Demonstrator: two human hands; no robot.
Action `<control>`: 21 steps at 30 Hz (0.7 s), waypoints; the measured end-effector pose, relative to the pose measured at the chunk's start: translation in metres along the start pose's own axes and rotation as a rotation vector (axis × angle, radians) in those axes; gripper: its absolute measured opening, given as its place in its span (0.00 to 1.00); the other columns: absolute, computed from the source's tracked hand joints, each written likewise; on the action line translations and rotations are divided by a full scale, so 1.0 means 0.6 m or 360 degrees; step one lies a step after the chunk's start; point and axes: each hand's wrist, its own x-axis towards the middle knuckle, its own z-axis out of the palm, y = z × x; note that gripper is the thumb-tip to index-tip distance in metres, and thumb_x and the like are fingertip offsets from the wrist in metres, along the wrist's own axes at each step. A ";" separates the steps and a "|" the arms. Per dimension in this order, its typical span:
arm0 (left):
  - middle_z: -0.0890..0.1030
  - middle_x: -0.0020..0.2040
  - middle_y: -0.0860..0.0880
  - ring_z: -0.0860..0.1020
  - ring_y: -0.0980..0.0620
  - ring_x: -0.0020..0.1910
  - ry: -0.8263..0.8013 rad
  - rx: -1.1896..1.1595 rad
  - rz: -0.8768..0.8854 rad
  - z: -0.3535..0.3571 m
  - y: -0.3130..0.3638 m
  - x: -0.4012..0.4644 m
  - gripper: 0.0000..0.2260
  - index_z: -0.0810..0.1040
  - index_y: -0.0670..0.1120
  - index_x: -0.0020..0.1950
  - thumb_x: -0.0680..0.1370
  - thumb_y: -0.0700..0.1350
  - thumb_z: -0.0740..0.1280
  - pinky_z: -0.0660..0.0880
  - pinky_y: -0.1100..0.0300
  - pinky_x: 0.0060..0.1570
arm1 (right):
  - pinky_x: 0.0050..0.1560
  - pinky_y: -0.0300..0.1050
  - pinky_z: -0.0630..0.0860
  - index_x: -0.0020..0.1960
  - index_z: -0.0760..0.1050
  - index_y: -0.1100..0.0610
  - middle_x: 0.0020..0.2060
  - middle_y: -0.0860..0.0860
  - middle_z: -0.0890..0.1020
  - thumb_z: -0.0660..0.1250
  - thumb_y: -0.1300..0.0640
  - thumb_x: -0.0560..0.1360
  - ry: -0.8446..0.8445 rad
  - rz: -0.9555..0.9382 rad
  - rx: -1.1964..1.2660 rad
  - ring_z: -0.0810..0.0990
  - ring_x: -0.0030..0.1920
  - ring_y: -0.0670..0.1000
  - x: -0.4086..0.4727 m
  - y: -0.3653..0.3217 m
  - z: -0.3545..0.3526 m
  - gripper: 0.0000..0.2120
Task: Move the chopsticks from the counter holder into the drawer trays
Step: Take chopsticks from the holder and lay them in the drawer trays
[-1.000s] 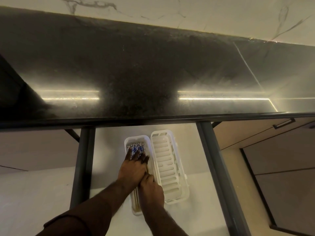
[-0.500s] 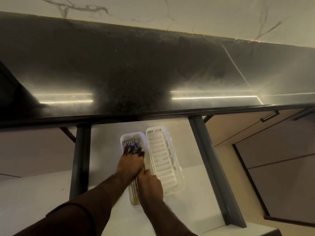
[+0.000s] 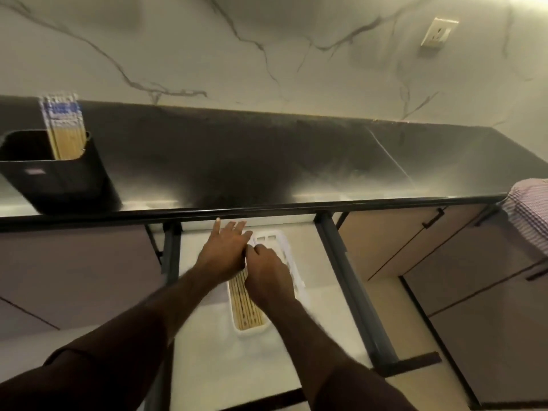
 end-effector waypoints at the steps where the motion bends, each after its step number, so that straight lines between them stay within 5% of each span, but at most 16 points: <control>1: 0.58 0.78 0.46 0.55 0.45 0.77 0.0080 -0.0040 -0.0010 -0.026 -0.002 -0.016 0.26 0.61 0.50 0.76 0.79 0.51 0.63 0.43 0.42 0.74 | 0.64 0.52 0.73 0.69 0.68 0.54 0.65 0.54 0.75 0.66 0.50 0.78 0.0032 -0.0029 -0.0007 0.76 0.62 0.55 -0.007 -0.015 -0.016 0.21; 5: 0.58 0.78 0.45 0.57 0.45 0.77 0.0312 -0.0215 -0.0053 -0.126 -0.030 -0.096 0.25 0.61 0.49 0.76 0.79 0.43 0.63 0.48 0.45 0.74 | 0.69 0.49 0.67 0.73 0.65 0.54 0.71 0.53 0.71 0.66 0.52 0.78 0.0179 -0.0201 0.0044 0.71 0.68 0.54 -0.038 -0.089 -0.071 0.25; 11: 0.60 0.77 0.44 0.59 0.46 0.76 0.0598 -0.0403 -0.0210 -0.246 -0.161 -0.214 0.26 0.64 0.47 0.75 0.78 0.44 0.66 0.57 0.47 0.74 | 0.57 0.50 0.76 0.67 0.71 0.56 0.61 0.54 0.78 0.67 0.63 0.73 0.0444 -0.0490 0.0097 0.77 0.59 0.55 -0.033 -0.267 -0.128 0.22; 18: 0.67 0.74 0.43 0.66 0.46 0.73 0.0838 -0.0431 -0.0265 -0.349 -0.380 -0.286 0.25 0.68 0.43 0.72 0.76 0.44 0.68 0.62 0.55 0.70 | 0.55 0.47 0.75 0.66 0.73 0.54 0.58 0.53 0.79 0.63 0.58 0.77 0.0590 -0.0625 0.0206 0.79 0.56 0.53 0.046 -0.499 -0.112 0.17; 21: 0.68 0.73 0.42 0.69 0.43 0.71 0.0892 -0.0379 -0.0263 -0.391 -0.492 -0.299 0.25 0.70 0.45 0.71 0.75 0.42 0.69 0.65 0.51 0.68 | 0.56 0.45 0.77 0.67 0.73 0.53 0.58 0.51 0.80 0.66 0.57 0.77 0.0623 -0.0613 0.0234 0.79 0.55 0.50 0.101 -0.595 -0.095 0.19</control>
